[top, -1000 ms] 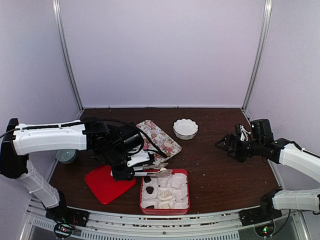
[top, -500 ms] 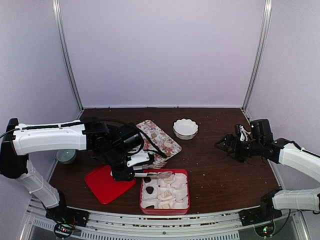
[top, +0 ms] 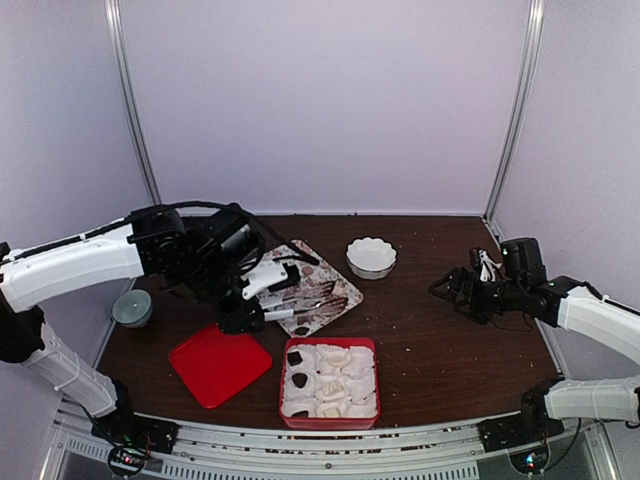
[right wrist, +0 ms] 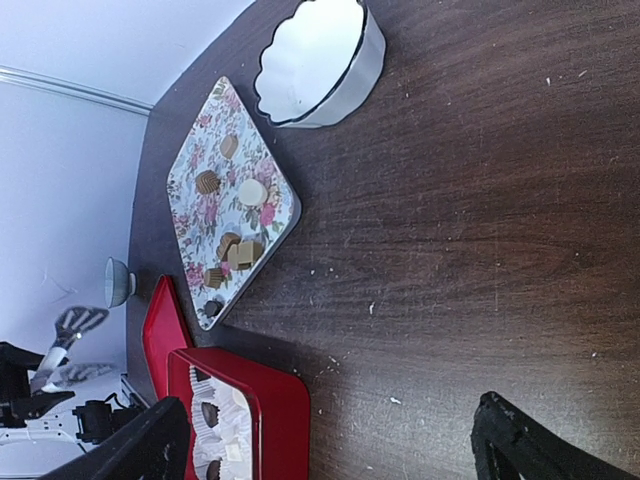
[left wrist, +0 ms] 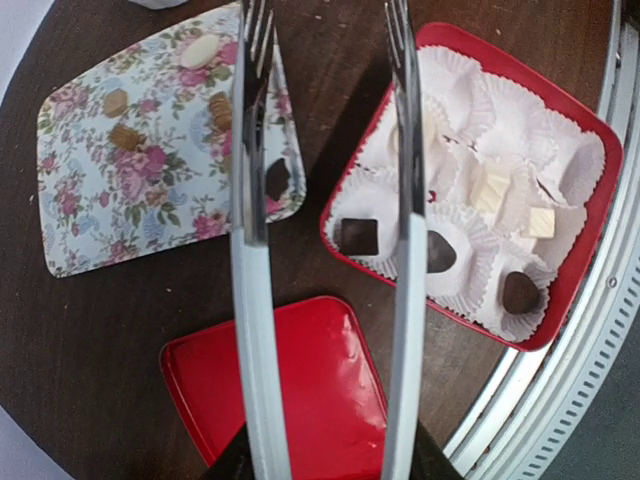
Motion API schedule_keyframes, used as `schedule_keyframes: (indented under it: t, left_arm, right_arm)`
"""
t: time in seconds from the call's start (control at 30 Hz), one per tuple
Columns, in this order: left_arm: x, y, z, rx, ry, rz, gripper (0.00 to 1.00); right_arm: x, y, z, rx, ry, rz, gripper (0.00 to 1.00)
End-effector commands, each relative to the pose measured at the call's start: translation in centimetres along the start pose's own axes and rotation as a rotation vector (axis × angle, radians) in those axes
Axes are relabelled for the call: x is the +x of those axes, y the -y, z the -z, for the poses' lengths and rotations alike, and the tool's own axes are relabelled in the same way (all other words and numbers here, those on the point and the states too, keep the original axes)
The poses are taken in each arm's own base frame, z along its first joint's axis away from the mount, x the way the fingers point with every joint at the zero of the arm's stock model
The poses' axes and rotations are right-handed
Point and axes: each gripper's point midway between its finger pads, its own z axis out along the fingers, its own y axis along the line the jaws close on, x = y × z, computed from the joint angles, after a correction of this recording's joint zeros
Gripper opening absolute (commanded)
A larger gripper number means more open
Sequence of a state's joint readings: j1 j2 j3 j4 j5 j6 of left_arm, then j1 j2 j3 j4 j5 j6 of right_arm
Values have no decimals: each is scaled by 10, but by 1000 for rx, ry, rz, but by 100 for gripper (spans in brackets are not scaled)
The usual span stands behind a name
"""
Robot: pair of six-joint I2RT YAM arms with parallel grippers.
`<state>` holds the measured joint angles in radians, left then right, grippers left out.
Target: Pack the chocolate
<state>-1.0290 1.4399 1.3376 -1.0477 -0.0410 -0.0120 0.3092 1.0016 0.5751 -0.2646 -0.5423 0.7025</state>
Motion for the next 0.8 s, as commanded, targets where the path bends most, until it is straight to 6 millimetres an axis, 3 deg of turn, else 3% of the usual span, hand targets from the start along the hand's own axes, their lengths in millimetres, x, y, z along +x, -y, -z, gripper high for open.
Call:
schedule_keyframes:
  t: [0.0,0.2,0.4,0.63,0.77]
  left_arm:
    - [-20,-33,24,-27,110,143,39]
    - [-11,-88,24,-77,98,338,39]
    - [3,-122,8,-102,33,454,39]
    - [5,-132,-26,-81,-51,470,39]
    - [-2,-128,-45,-18,-79,474,38]
  right_arm:
    - [-4,-5,2,-17,27,28,100]
    - [-5,-5,5,-12,40,29,100]
    - [-4,-3,9,2,48,28,100]
    - [-2,1,9,17,47,17,100]
    - [-2,2,8,21,49,7,100]
